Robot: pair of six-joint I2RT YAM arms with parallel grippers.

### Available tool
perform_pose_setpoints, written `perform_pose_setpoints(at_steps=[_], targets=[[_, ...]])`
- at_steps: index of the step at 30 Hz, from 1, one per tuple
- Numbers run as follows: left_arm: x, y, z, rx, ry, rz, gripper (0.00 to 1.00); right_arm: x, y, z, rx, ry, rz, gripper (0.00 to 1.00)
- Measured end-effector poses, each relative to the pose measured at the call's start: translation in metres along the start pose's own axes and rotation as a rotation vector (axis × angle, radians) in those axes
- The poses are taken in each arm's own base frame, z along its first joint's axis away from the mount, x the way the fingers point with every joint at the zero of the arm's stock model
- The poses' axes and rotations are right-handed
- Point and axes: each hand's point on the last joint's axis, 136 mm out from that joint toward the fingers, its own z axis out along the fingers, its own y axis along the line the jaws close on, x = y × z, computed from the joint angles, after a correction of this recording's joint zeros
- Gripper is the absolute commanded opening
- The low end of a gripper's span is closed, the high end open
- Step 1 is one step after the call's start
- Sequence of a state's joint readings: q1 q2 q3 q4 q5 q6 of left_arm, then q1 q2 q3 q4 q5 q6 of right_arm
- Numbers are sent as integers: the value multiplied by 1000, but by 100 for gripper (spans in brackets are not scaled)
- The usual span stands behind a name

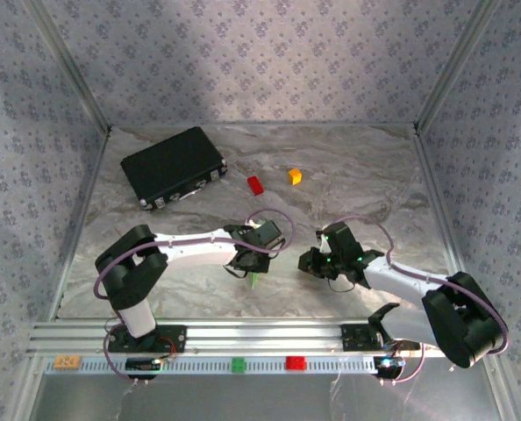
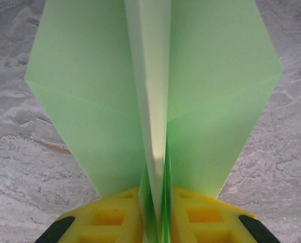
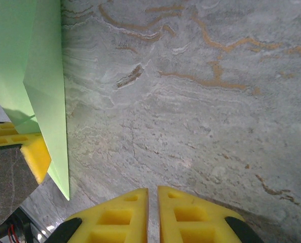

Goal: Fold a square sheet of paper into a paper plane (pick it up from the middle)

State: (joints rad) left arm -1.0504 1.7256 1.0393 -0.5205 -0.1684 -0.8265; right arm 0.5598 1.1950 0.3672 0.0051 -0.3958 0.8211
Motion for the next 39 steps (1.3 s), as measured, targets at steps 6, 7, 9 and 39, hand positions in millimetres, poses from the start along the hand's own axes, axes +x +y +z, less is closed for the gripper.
perform_pose_setpoints(at_steps=[6, 7, 9, 39], targets=[[1, 1, 2, -4, 4, 2, 17, 0, 0, 0, -1, 1, 0, 14], [1, 1, 2, -5, 4, 1, 17, 0, 0, 0, -1, 1, 0, 14], [1, 1, 2, -5, 4, 1, 17, 0, 0, 0, 0, 1, 1, 14], [3, -5, 12, -6, 0, -2, 28, 1, 1, 0, -1, 2, -1, 14]])
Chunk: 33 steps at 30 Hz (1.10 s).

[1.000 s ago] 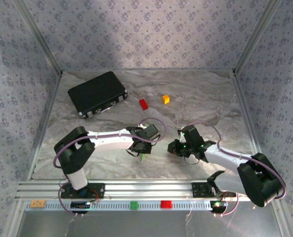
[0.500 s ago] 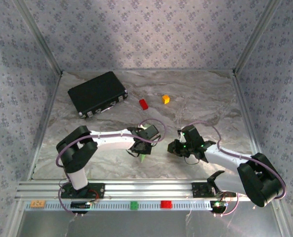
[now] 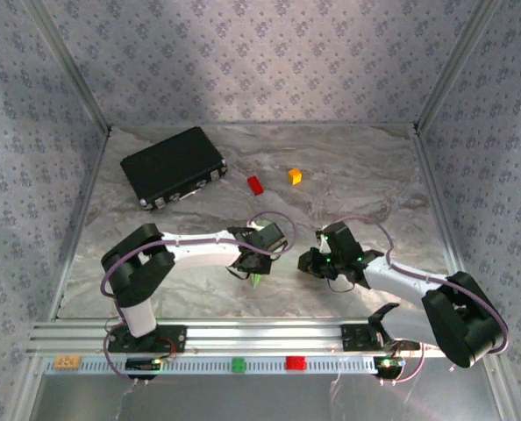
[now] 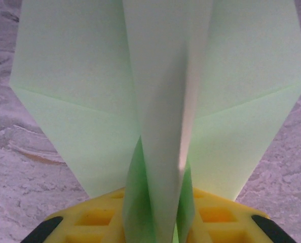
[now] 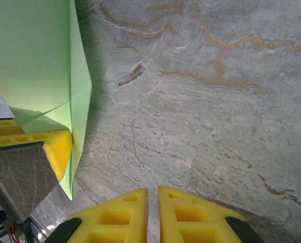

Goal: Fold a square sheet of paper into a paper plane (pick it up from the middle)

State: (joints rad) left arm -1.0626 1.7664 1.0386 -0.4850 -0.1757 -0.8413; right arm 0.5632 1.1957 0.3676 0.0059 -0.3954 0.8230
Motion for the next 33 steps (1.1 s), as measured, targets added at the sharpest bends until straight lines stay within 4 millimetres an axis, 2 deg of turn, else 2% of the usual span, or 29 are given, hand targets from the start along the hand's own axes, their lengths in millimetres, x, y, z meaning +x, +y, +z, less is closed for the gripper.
perform_pose_setpoints(at_steps=[10, 33], targets=[[-5, -19, 3, -14, -24, -5, 39, -5, 1, -10, -4, -32, 4, 15], [-12, -29, 0, -83, -22, -125, 39, -19, -4, -26, -8, -88, 33, 15]])
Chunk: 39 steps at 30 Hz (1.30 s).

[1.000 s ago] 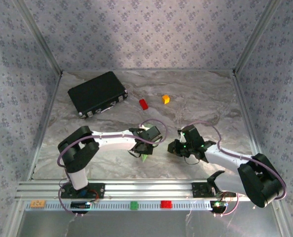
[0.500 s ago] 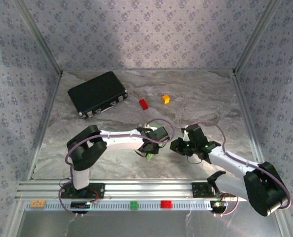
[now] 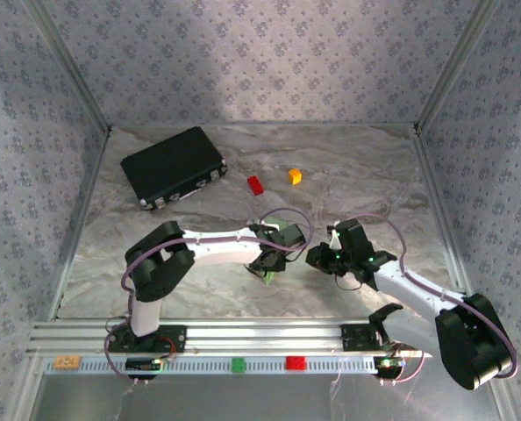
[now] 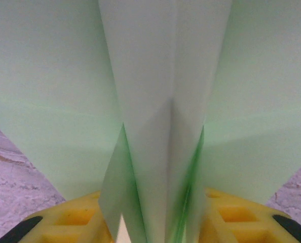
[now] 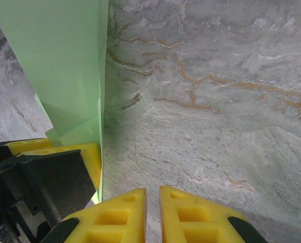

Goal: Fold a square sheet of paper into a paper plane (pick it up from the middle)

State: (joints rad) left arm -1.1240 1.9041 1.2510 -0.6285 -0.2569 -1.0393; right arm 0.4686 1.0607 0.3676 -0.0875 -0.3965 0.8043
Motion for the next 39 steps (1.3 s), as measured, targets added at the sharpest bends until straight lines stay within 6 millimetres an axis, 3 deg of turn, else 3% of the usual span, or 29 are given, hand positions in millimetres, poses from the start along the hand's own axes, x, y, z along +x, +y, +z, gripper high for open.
perform_pose_setpoints(at_steps=[13, 22, 27, 31, 35, 39], targets=[[0, 2, -8, -21, -13, -11, 43, -2, 0, -3, -6, -8, 0, 16], [-16, -1, -46, 47, -93, -35, 44, -5, -6, -11, 16, -20, 9, 20], [-26, 12, -70, 67, -171, -53, 44, -19, -2, -22, 27, -62, -4, 25], [-37, 31, -92, 73, -266, -64, 55, -36, 3, -39, 51, -136, -30, 43], [-45, 57, -111, 83, -367, -77, 73, -58, 11, -63, 77, -242, -65, 61], [-55, 94, -115, 55, -422, -127, 89, -82, 13, -88, 142, -358, -82, 67]])
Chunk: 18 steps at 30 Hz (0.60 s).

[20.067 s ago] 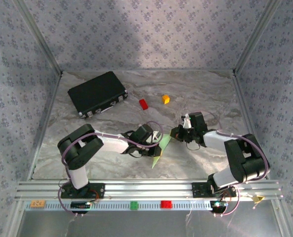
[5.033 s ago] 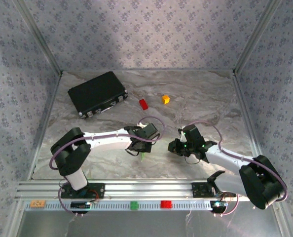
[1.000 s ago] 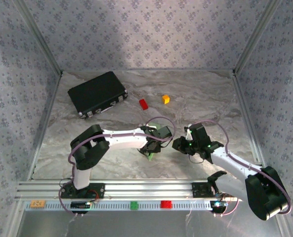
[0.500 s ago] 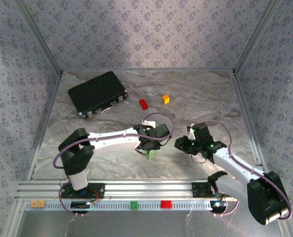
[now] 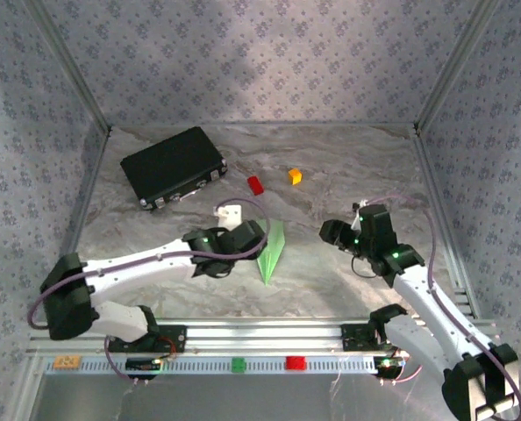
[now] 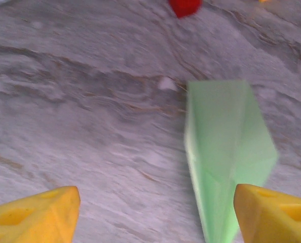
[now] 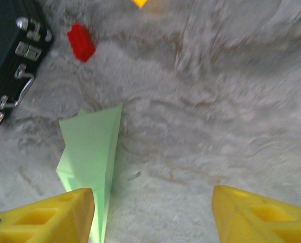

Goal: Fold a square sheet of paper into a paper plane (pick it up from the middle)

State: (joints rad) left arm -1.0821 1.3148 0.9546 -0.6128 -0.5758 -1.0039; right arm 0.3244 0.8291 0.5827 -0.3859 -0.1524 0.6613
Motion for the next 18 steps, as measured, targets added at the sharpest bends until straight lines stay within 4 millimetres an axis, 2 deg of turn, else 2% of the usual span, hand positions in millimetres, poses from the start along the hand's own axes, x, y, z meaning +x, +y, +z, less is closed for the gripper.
perform_pose_setpoints(at_steps=[5, 10, 12, 15, 18], targets=[[-21, 54, 2, -89, -74, -48, 99, -38, -26, -15, 183, -163, -17, 68], [-42, 107, -2, -174, -148, -103, 100, -66, -60, -33, 398, -307, -86, 69], [-50, 127, -4, -214, -177, -118, 100, -76, -68, -37, 454, -362, -132, 71], [-61, 154, -6, -270, -225, -136, 100, -83, -81, -36, 521, -409, -223, 73], [-69, 181, -6, -343, -259, -136, 100, -80, -100, -22, 574, -399, -321, 74]])
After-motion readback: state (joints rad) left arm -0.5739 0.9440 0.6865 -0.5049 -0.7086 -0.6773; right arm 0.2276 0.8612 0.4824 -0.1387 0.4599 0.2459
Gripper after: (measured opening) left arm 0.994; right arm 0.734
